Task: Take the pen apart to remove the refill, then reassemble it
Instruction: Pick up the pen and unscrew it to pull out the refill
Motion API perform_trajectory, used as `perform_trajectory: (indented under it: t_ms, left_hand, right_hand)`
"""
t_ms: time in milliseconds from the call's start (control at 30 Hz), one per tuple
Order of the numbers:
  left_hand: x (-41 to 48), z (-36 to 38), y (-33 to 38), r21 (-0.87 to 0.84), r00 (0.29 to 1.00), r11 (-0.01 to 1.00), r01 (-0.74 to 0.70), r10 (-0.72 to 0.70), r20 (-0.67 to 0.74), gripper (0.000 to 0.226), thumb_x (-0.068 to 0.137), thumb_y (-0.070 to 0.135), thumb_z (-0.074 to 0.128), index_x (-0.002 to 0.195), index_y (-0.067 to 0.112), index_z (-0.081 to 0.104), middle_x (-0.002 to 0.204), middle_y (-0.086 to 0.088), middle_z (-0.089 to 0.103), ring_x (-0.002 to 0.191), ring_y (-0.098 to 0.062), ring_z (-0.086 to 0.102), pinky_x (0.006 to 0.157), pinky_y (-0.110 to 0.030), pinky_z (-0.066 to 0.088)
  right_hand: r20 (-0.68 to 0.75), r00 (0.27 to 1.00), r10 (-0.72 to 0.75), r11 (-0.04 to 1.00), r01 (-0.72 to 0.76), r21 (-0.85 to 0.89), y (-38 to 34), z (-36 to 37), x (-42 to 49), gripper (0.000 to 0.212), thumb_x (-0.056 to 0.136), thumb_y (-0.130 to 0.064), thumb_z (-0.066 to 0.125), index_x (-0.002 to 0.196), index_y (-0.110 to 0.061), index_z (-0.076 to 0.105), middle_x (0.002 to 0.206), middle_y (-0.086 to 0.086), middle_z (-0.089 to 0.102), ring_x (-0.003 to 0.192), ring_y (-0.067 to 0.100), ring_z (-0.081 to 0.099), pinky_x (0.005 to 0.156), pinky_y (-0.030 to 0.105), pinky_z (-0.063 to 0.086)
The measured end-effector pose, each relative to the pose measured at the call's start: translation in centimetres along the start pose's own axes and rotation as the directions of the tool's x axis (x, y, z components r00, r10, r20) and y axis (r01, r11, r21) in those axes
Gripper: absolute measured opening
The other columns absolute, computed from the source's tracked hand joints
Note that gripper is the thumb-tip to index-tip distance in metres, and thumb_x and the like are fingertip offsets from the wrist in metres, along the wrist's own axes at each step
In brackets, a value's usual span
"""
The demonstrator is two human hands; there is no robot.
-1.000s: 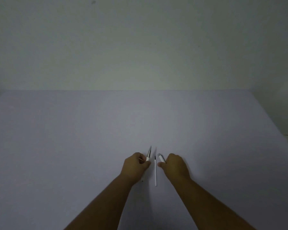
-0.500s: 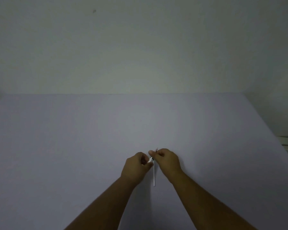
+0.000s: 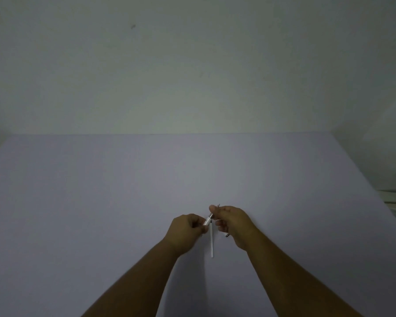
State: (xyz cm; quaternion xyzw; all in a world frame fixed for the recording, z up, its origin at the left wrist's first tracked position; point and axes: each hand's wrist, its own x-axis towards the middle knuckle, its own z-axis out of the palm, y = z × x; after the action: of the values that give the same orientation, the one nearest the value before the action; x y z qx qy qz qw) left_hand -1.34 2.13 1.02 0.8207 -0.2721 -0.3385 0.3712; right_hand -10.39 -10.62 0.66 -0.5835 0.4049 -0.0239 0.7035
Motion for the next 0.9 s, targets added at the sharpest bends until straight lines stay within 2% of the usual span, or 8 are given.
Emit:
perform_trajectory:
  t_ms: [67, 200, 333, 400, 500, 700, 800, 900]
  left_hand:
    - [-0.07, 0.1, -0.04, 0.017, 1.0, 1.0, -0.013, 0.014, -0.013, 0.012, 0.084, 0.018, 0.064, 0.093, 0.011, 0.07, 0.083, -0.005, 0.067, 0.059, -0.005, 0.051, 0.056, -0.018, 0.041]
    - [-0.04, 0.05, -0.05, 0.057, 0.999, 0.998, -0.015, 0.017, -0.039, 0.015, 0.085, 0.021, 0.063, 0.096, 0.014, 0.07, 0.079, 0.003, 0.062, 0.061, -0.002, 0.05, 0.055, -0.013, 0.038]
    - [-0.02, 0.07, 0.03, 0.117, 0.997, 0.993, -0.035, 0.043, -0.07, 0.018, 0.085, 0.024, 0.063, 0.1, 0.014, 0.069, 0.081, 0.006, 0.061, 0.068, -0.003, 0.052, 0.055, -0.009, 0.034]
    - [-0.06, 0.16, 0.07, 0.137, 0.996, 0.99, -0.037, 0.048, -0.071, 0.018, 0.086, 0.025, 0.063, 0.1, 0.015, 0.068, 0.08, 0.006, 0.06, 0.067, -0.002, 0.051, 0.054, -0.008, 0.033]
    - [-0.02, 0.2, 0.08, 0.163, 0.995, 0.986, -0.042, 0.057, -0.086, 0.017, 0.086, 0.025, 0.062, 0.099, 0.016, 0.069, 0.078, 0.007, 0.059, 0.062, -0.001, 0.049, 0.052, -0.007, 0.031]
    - [0.02, 0.23, 0.42, 0.17, 0.994, 0.984, -0.062, 0.077, -0.083, 0.016, 0.085, 0.025, 0.063, 0.096, 0.016, 0.069, 0.078, 0.009, 0.06, 0.064, 0.0, 0.05, 0.051, -0.004, 0.031]
    - [0.02, 0.2, 0.41, 0.184, 0.992, 0.981, -0.062, 0.081, -0.097, 0.016, 0.086, 0.025, 0.062, 0.098, 0.016, 0.069, 0.08, 0.006, 0.06, 0.069, -0.006, 0.052, 0.054, -0.008, 0.032]
    - [0.02, 0.15, 0.38, 0.184, 0.991, 0.981, -0.059, 0.079, -0.105, 0.017, 0.086, 0.025, 0.062, 0.098, 0.015, 0.069, 0.079, 0.007, 0.06, 0.066, -0.004, 0.051, 0.054, -0.009, 0.033]
  right_hand:
    - [-0.046, 0.999, -0.009, 0.996, 0.005, -0.085, 0.04, 0.01, 0.03, 0.019, 0.08, -0.033, 0.07, 0.072, -0.016, 0.067, 0.067, 0.002, 0.061, 0.064, 0.016, 0.052, 0.065, 0.032, 0.042]
    - [0.03, 0.997, -0.065, 0.995, 0.063, 0.081, -0.08, -0.03, 0.27, 0.009, 0.084, -0.011, 0.064, 0.078, -0.014, 0.07, 0.081, 0.01, 0.063, 0.076, 0.021, 0.056, 0.071, 0.028, 0.047]
    - [-0.041, 0.999, 0.012, 1.0, -0.013, -0.014, 0.01, 0.23, 0.39, 0.02, 0.078, -0.031, 0.072, 0.072, -0.012, 0.067, 0.069, 0.005, 0.061, 0.066, 0.017, 0.053, 0.072, 0.033, 0.047]
    - [-0.078, 0.997, 0.006, 1.0, -0.009, -0.029, -0.01, 0.33, 0.44, 0.016, 0.079, -0.025, 0.072, 0.072, -0.012, 0.068, 0.068, 0.005, 0.061, 0.065, 0.016, 0.054, 0.071, 0.033, 0.048]
    - [-0.007, 1.0, -0.029, 0.993, 0.03, 0.115, -0.18, 0.37, 0.43, 0.009, 0.082, -0.007, 0.066, 0.079, -0.014, 0.07, 0.082, 0.01, 0.065, 0.077, 0.02, 0.058, 0.075, 0.029, 0.049]
    - [-0.088, 0.996, -0.009, 0.997, 0.016, 0.08, -0.41, 0.52, 0.41, 0.01, 0.081, -0.015, 0.07, 0.084, -0.006, 0.069, 0.068, 0.004, 0.06, 0.064, 0.016, 0.053, 0.069, 0.028, 0.049]
    - [-0.018, 1.0, -0.023, 0.98, 0.026, 0.197, -0.61, 0.49, 0.47, 0.019, 0.083, -0.001, 0.063, 0.102, 0.002, 0.066, 0.079, 0.009, 0.064, 0.072, 0.016, 0.058, 0.067, 0.023, 0.048]
    - [-0.047, 0.999, 0.002, 0.989, 0.005, 0.148, -0.58, 0.45, 0.54, 0.02, 0.082, -0.011, 0.067, 0.1, -0.001, 0.067, 0.081, 0.009, 0.063, 0.07, 0.017, 0.057, 0.07, 0.026, 0.049]
